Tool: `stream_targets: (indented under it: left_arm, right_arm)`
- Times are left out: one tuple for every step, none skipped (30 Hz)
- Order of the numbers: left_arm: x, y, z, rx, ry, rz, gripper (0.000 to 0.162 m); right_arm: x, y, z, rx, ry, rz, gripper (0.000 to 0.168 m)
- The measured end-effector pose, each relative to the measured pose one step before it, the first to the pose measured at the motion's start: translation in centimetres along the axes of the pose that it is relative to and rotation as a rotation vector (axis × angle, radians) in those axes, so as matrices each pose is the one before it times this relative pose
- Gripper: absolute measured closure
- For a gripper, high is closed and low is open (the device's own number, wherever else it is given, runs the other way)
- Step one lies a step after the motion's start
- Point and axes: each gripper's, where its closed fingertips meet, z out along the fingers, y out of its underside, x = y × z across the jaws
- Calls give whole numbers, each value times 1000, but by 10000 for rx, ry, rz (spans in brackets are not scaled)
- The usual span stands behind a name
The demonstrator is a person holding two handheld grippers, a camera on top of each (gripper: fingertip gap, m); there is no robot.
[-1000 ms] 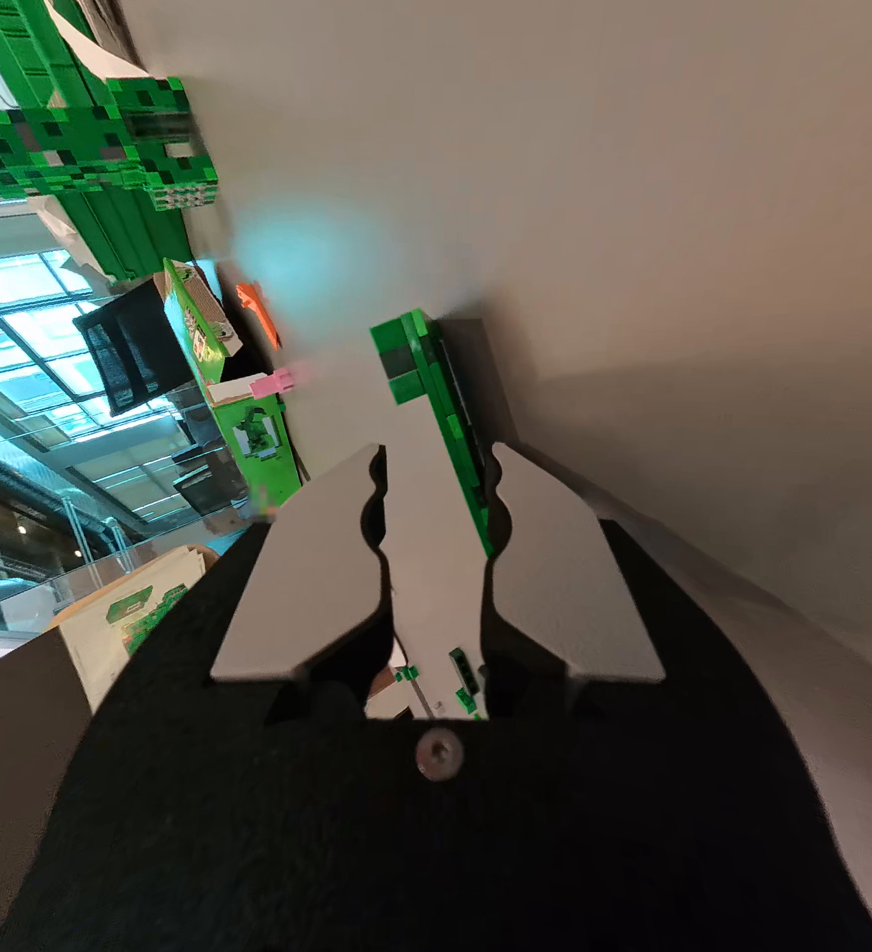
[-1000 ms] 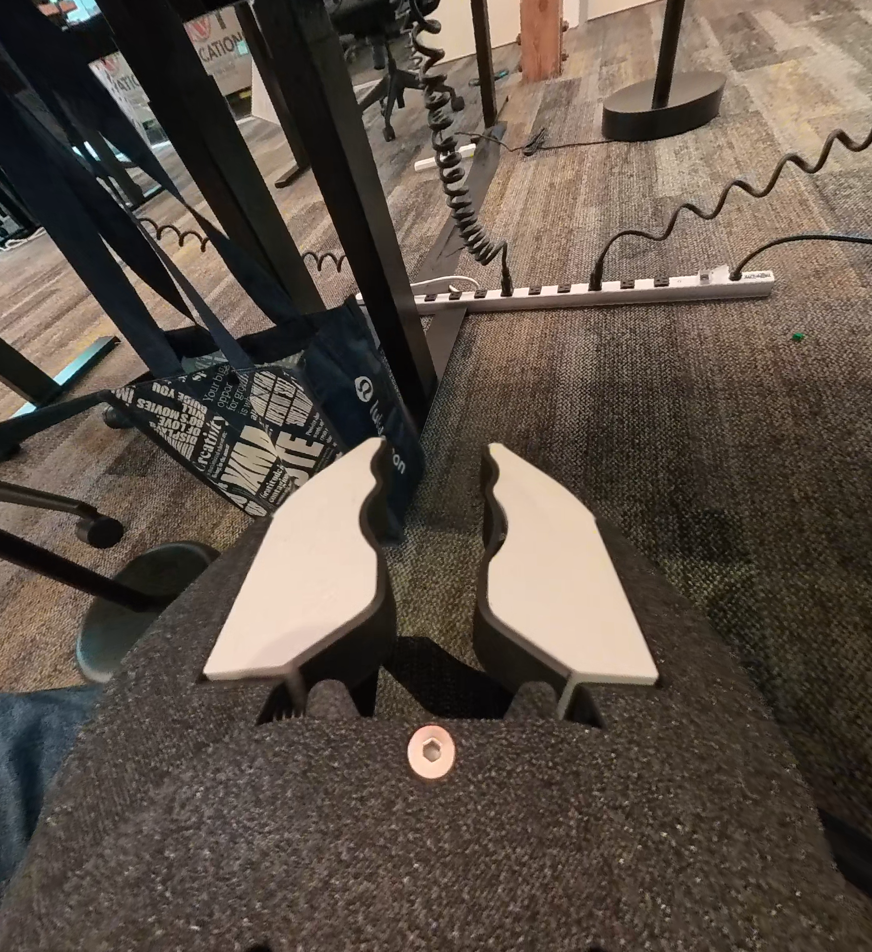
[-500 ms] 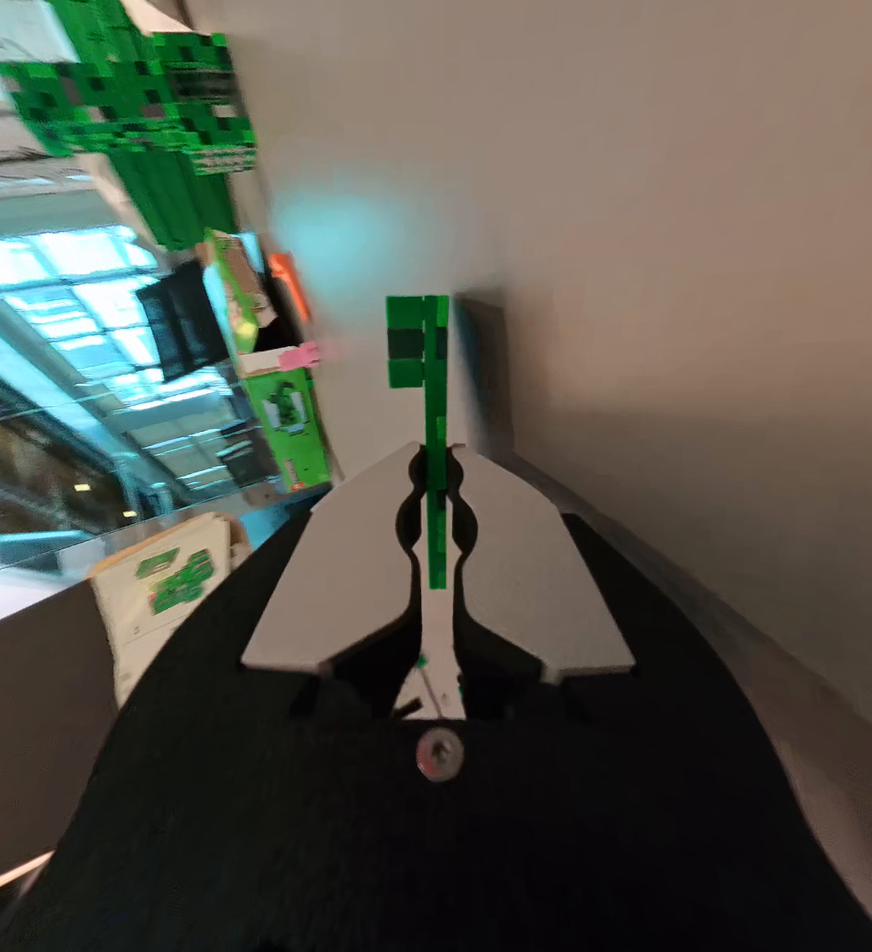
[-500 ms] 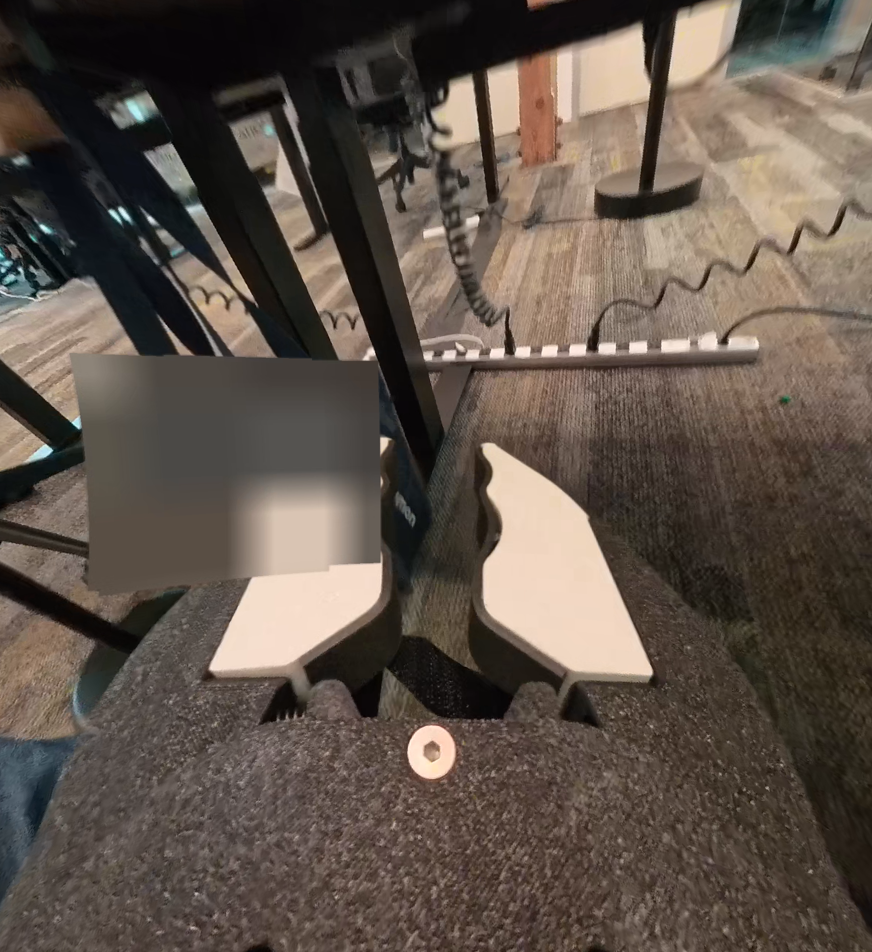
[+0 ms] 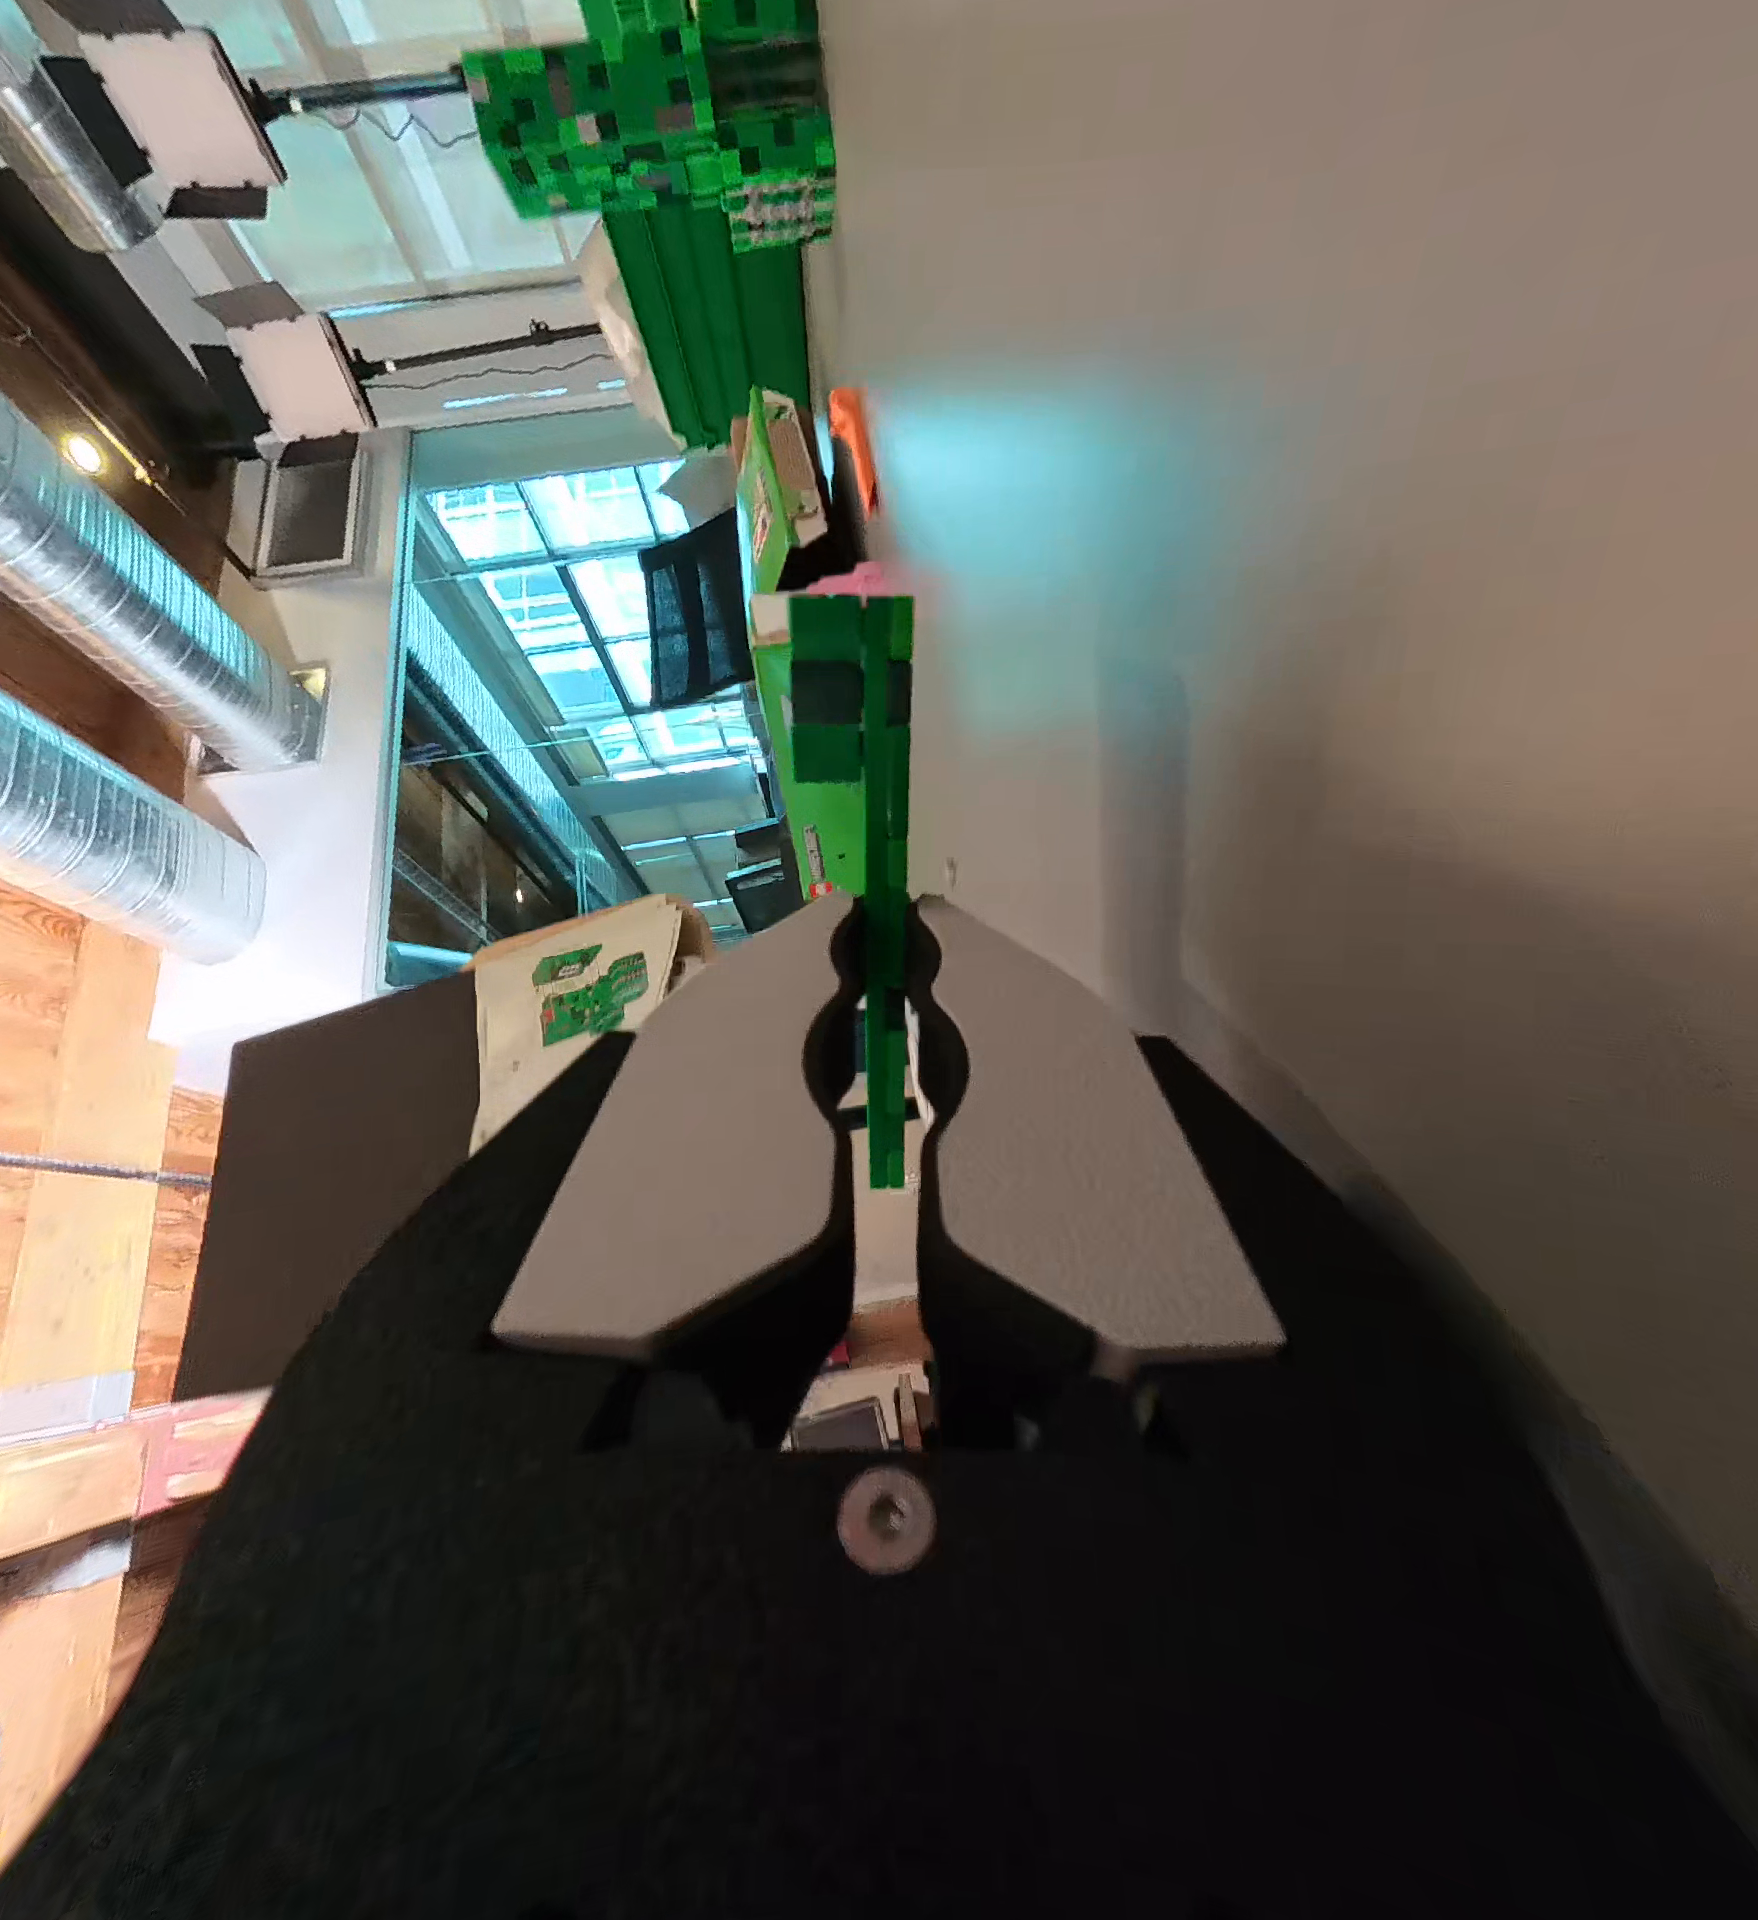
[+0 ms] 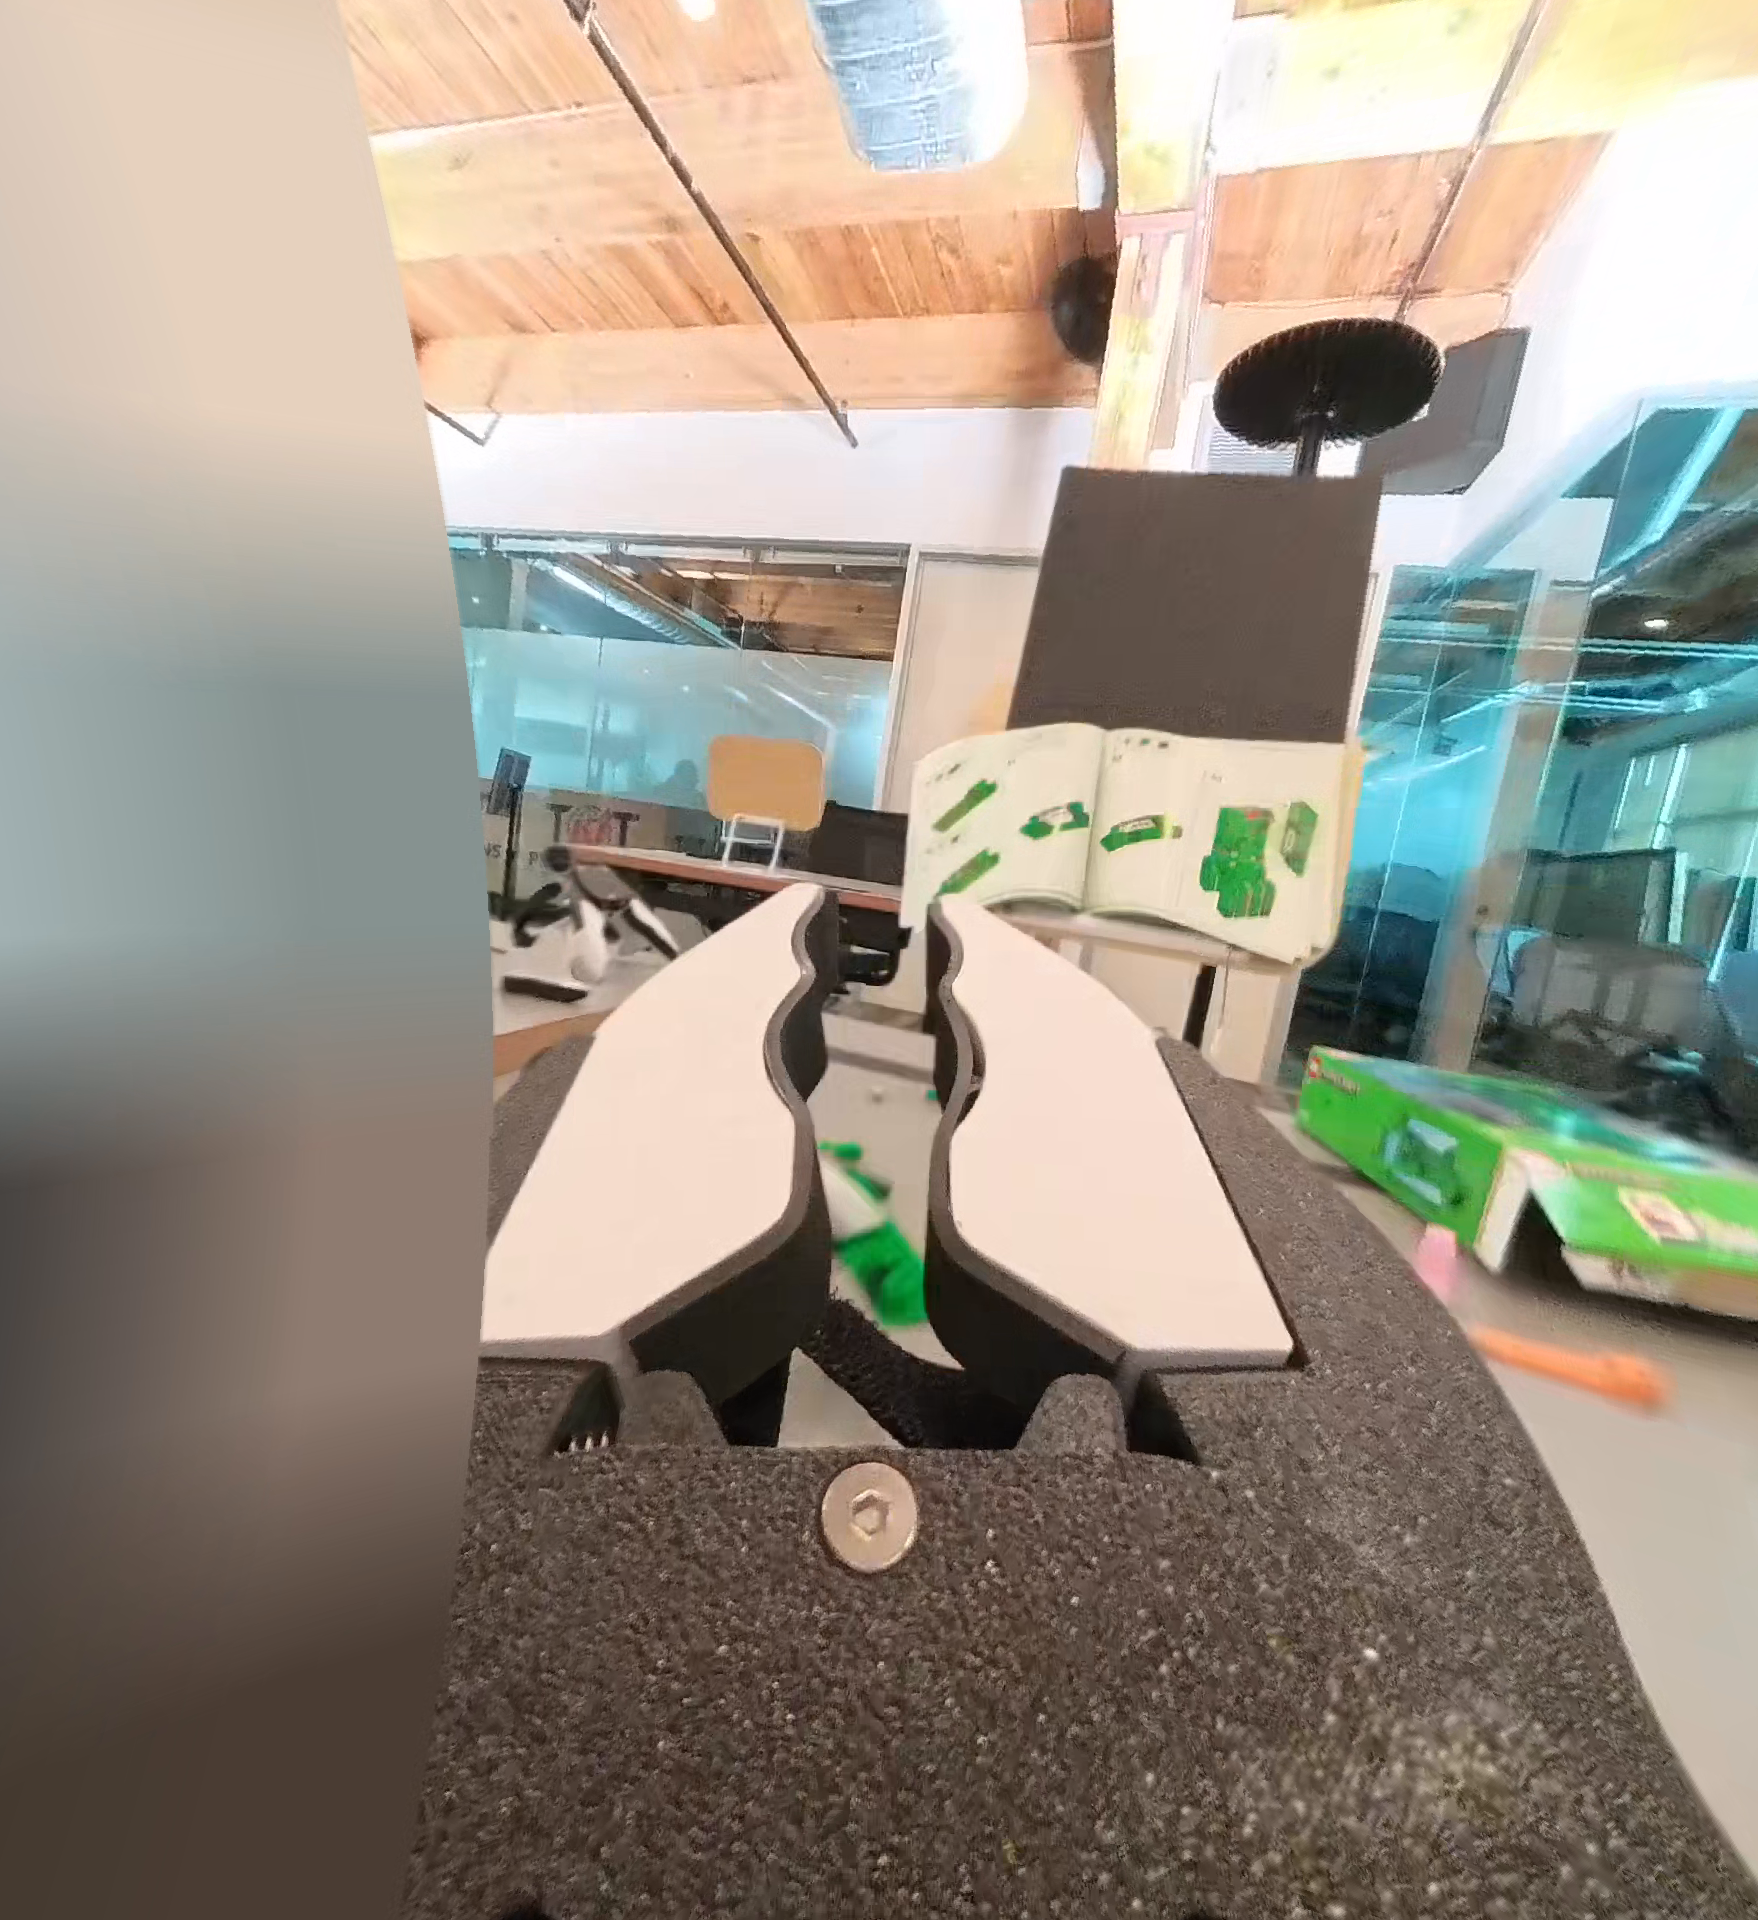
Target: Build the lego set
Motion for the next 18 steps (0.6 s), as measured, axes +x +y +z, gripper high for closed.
stream_targets:
  left_arm:
    - [-100,386,86,-95,-15,-156,156]
    - [64,62,54,64,84,-161,157]
    - [93,-202,43,207,61,-22,157]
    - [-82,-59,113,49,-61,88,157]
    - [-95,-128,226,59,-64,77,157]
    - [145,-281,314,219,70,70,157]
    - [428,-288,421,258,226,76,156]
    - [428,-17,386,67,269,-18,156]
    - [-1,291,131,-100,42,-81,156]
    - [-353,232,-123,27,-170,-176,156]
    - [-348,241,-132,90,-149,-246,157]
    - [-262,429,25,-54,-106,-258,157]
    - [-200,399,241,-59,-106,-229,157]
    - [90,254,488,55,39,-43,157]
    - [397,265,673,40,166,254,156]
    - [415,278,732,20,140,461,156]
    - [-255,254,565,79,-160,74,156]
    - [26,308,502,77,82,-73,156]
  right_arm:
    - [1336,43,2527,-77,-15,18,153]
    - [1329,423,2506,-53,-18,53,153]
    - [1330,990,2483,-119,-18,-26,153]
    - [1339,1564,2400,-182,-3,-34,153]
    - [1187,2024,2186,-208,-83,-59,152]
    - [1032,2324,1881,-245,-101,47,150]
    - [733,2541,1506,-373,-210,58,149]
    - [618,2519,1153,-457,-189,-264,147]
    - [876,2163,849,-361,139,-336,148]
    - [785,1312,718,-174,165,-33,149]
    - [216,291,735,-4,-267,141,149]
    - [-39,-170,775,80,-457,-100,148]
    - [193,70,773,38,-250,-484,148]
    - [420,638,699,-88,-37,-736,148]
    - [410,1182,613,-245,27,-721,149]
    - [356,1121,551,-303,23,-401,152]
    - [161,470,359,-230,-153,11,152]
    - [-138,-162,8,93,-336,152,150]
